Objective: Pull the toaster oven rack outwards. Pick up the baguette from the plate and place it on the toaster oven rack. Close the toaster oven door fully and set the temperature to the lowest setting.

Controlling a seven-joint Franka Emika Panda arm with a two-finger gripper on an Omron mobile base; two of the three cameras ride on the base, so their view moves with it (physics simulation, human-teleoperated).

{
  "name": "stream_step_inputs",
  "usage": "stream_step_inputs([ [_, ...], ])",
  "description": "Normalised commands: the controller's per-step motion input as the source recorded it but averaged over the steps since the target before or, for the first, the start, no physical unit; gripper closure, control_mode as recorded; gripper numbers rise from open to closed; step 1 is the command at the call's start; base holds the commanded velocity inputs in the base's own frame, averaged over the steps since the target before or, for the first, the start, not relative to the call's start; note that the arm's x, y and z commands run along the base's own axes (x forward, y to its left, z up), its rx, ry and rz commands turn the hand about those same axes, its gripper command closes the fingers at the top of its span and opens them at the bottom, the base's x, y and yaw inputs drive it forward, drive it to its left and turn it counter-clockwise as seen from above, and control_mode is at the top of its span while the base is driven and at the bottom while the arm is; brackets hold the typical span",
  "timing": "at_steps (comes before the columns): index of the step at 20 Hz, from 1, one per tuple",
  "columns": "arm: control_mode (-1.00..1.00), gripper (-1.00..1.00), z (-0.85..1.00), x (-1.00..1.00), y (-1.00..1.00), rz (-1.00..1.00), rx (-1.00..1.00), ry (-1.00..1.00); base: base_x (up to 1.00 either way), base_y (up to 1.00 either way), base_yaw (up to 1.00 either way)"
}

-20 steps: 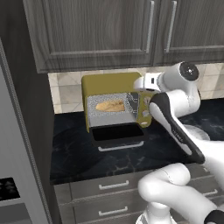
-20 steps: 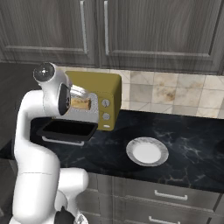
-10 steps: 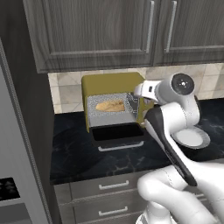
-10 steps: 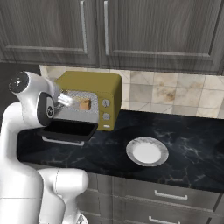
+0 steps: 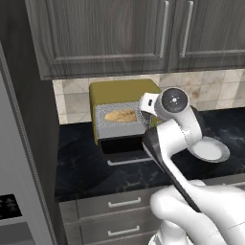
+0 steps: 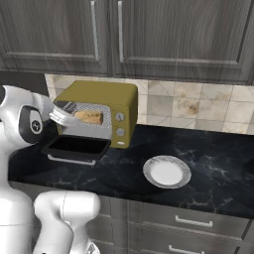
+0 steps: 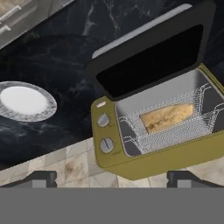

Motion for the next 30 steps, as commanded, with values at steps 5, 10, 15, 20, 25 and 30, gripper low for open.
stream_step_inputs([
  [5, -1.00, -1.00, -0.23, -0.26, 0.13, 0.00, -0.04, 0.00, 0.00, 0.00, 0.00],
  [10, -1.00, -1.00, -0.23, -0.36, 0.00, 0.04, 0.00, -0.01, 0.00, 0.00, 0.00],
  [15, -1.00, -1.00, -0.26, -0.29, 0.05, 0.04, -0.01, -0.01, 0.00, 0.00, 0.00],
  [20, -1.00, -1.00, -0.32, -0.18, 0.23, 0.00, -0.03, -0.03, 0.00, 0.00, 0.00],
  [25, -1.00, -1.00, -0.31, -0.07, 0.42, 0.00, -0.01, -0.05, 0.00, 0.00, 0.00],
  [30, -1.00, -1.00, -0.27, 0.00, 0.42, 0.00, -0.02, -0.03, 0.00, 0.00, 0.00],
])
